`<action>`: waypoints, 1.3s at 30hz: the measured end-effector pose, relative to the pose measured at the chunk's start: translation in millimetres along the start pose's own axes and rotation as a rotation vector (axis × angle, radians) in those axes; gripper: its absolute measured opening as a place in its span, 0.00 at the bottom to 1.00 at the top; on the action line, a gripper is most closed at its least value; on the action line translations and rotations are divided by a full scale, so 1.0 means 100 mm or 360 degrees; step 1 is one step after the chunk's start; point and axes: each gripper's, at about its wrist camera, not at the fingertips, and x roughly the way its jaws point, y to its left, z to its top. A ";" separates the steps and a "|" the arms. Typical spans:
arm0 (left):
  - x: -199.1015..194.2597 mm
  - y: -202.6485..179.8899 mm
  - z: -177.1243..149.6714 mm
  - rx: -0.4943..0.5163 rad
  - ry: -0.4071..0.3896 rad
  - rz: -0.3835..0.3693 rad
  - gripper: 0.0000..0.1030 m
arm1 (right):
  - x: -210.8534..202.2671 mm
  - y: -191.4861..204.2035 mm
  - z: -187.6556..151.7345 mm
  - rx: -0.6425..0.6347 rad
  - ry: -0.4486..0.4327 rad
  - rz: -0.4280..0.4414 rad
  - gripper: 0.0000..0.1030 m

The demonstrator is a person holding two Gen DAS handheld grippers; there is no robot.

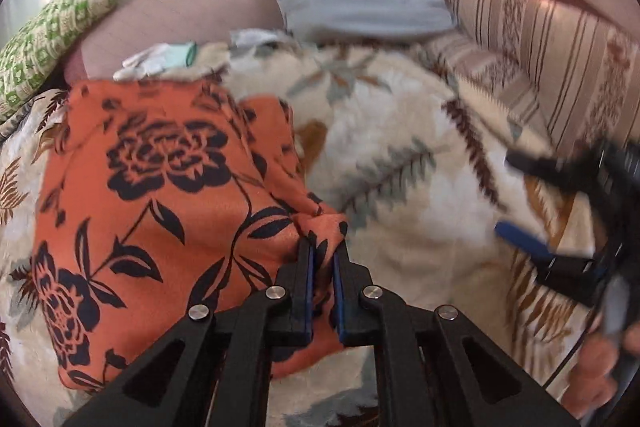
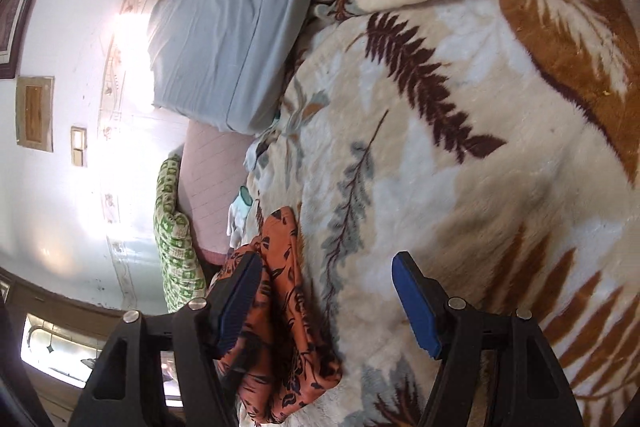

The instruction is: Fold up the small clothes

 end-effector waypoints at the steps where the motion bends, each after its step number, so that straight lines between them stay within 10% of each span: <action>1: 0.02 0.01 -0.06 0.0007 0.0008 -0.0002 0.08 | 0.02 0.00 0.01 0.0006 0.0013 -0.0003 0.69; 11: -0.36 -0.14 -0.30 0.0271 -0.0075 -0.0163 0.06 | 0.36 0.34 -0.13 -0.0136 0.0308 0.0159 0.69; 16: -0.90 0.08 -0.42 0.0396 -0.0347 0.0051 0.08 | 0.77 0.80 -0.13 -0.0368 0.0557 0.0304 0.79; 18: -0.91 0.22 -0.45 0.0413 -0.0354 0.0179 0.24 | 0.99 0.98 -0.17 -0.0447 0.0639 0.0276 0.80; 20: -0.84 0.35 -0.48 0.0404 -0.0314 0.0271 0.39 | 1.23 1.18 -0.19 -0.0524 0.0703 0.0261 0.80; 27: -0.74 0.91 -0.52 0.0282 -0.0254 0.0414 0.41 | 1.99 1.43 -0.14 -0.0618 0.0789 0.0141 0.80; 37: -0.63 1.41 -0.63 0.0075 -0.0209 0.0250 0.44 | 2.24 1.23 -0.25 -0.0372 0.1047 0.0374 0.83; 39: -0.63 1.45 -0.61 0.0017 -0.0215 0.0203 0.44 | 2.20 1.27 -0.31 -0.0480 0.1004 0.0227 0.83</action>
